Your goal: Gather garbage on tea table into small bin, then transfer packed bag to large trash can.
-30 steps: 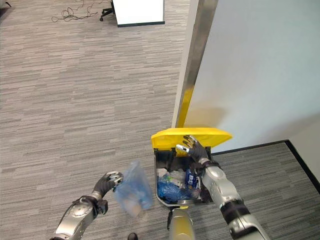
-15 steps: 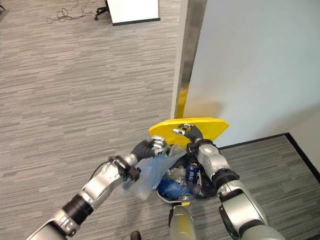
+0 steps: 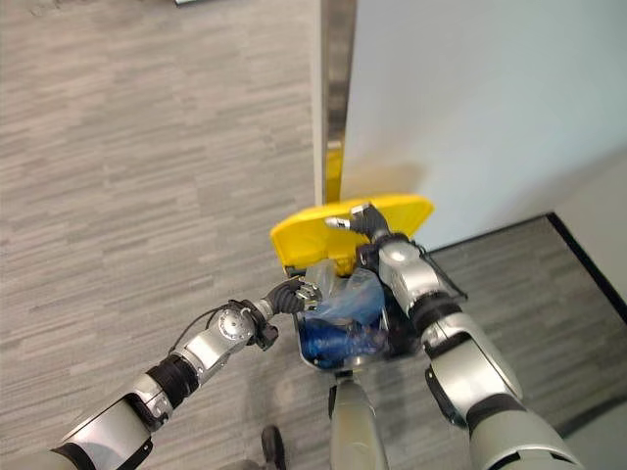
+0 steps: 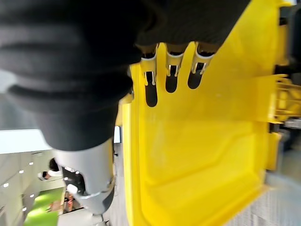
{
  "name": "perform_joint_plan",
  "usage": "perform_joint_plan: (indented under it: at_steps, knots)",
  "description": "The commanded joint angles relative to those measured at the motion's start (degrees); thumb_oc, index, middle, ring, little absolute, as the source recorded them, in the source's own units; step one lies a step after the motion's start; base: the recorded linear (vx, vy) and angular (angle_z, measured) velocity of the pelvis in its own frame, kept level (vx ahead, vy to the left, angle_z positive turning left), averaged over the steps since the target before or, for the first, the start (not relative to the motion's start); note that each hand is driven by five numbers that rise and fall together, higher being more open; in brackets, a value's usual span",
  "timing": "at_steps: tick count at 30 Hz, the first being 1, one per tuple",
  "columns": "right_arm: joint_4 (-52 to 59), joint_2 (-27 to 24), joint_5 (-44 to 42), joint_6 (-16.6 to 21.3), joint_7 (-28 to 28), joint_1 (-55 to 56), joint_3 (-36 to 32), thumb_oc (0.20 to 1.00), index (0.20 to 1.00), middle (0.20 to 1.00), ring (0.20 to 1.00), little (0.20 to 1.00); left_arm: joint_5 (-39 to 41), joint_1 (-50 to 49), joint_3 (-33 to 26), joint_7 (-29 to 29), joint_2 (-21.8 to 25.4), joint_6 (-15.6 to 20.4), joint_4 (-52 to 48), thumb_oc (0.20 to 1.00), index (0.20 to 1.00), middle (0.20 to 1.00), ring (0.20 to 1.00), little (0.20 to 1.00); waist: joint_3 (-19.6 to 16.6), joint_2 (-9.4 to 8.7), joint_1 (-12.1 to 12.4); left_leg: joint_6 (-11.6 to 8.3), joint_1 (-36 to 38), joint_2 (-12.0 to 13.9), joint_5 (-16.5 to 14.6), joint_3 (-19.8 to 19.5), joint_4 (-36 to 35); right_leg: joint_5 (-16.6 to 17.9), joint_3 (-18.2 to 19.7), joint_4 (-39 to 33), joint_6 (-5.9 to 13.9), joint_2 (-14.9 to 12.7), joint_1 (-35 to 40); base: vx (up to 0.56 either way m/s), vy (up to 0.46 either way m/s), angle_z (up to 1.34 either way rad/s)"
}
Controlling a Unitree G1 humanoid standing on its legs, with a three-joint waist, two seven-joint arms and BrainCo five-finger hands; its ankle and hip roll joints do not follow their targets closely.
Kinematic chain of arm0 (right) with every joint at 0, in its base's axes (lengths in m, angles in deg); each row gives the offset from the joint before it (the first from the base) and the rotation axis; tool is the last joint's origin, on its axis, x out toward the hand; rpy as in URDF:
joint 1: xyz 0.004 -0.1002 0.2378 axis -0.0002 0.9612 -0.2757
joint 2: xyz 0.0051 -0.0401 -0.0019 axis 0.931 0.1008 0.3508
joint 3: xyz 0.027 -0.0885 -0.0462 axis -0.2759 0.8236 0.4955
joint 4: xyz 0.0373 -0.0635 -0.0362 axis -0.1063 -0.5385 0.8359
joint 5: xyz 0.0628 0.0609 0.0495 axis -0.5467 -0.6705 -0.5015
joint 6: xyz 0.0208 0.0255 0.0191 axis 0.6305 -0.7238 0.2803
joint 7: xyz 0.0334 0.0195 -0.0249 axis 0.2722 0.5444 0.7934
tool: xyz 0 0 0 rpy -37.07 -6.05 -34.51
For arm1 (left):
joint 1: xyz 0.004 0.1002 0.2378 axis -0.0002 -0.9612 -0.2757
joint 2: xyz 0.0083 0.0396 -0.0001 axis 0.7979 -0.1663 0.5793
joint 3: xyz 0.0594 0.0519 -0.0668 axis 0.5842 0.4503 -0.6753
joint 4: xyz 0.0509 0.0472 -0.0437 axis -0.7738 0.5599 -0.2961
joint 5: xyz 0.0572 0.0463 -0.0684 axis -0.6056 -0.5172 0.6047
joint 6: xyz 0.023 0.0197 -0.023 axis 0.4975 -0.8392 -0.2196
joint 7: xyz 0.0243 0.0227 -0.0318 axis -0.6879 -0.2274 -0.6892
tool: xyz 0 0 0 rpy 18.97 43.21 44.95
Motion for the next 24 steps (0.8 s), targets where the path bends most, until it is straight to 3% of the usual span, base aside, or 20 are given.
perform_joint_plan:
  at_steps: [1, 8, 9, 16, 24]
  knots:
    - [3.9, 0.2, 0.0, 5.2, -3.4, -6.3, 1.4, 1.000, 1.000, 1.000, 1.000, 1.000, -7.9, 4.3, -0.2, -5.1, -3.0, 2.4, 2.2, 0.200, 0.200, 0.200, 0.200, 0.200, -0.2, -0.61, 0.2, 1.84, 7.0, -5.5, -16.1, 1.7, 6.2, 19.3, 1.3, -16.6, 7.10, 2.2, -5.7, -0.06, -0.004, 0.01]
    - [15.2, -0.2, -0.4, 8.5, -4.7, -5.8, 4.7, 1.000, 1.000, 1.000, 1.000, 1.000, -13.8, 13.5, -0.8, -10.7, -7.5, 0.9, 12.2, 0.200, 0.200, 0.200, 0.200, 0.200, 4.0, 0.36, -2.8, 1.53, 1.6, -5.7, -16.6, 3.6, 9.1, 19.4, 2.4, -14.7, 6.81, 2.5, -10.8, -0.04, -0.010, -0.10]
    - [16.8, 0.2, 0.1, 9.0, -4.7, -4.3, 4.7, 1.000, 1.000, 1.000, 1.000, 1.000, -15.2, 14.4, -1.1, -11.5, -7.3, 0.5, 12.6, 1.000, 1.000, 1.000, 1.000, 1.000, 4.2, 0.74, -3.1, 1.41, 1.1, -5.6, -16.3, 4.0, 8.6, 19.5, 2.0, -14.7, 6.92, 2.7, -11.6, -0.02, -0.019, -0.18]
    - [18.9, 0.8, 1.4, 9.2, -3.7, -0.2, 4.4, 1.000, 1.000, 1.000, 1.000, 1.000, -17.7, 13.9, -1.8, -11.6, -6.0, 0.3, 12.9, 1.000, 1.000, 1.000, 1.000, 1.000, 3.7, 1.13, -3.3, 1.01, 1.8, -5.1, -16.1, 5.2, 6.8, 19.6, 1.1, -14.7, 7.45, 3.0, -12.4, 0.02, -0.008, -0.08]
    - [19.8, -1.7, 4.6, 8.2, -2.0, 6.1, 3.3, 1.000, 1.000, 1.000, 1.000, 1.000, -16.9, 9.2, -5.1, -11.3, -1.8, 1.2, 7.6, 1.000, 1.000, 1.000, 1.000, 1.000, 1.7, 0.14, -2.4, 0.85, 4.0, -4.5, -16.5, 4.5, 7.1, 20.0, 0.3, -15.0, 7.74, 2.2, -9.7, 0.00, -0.009, -0.01]
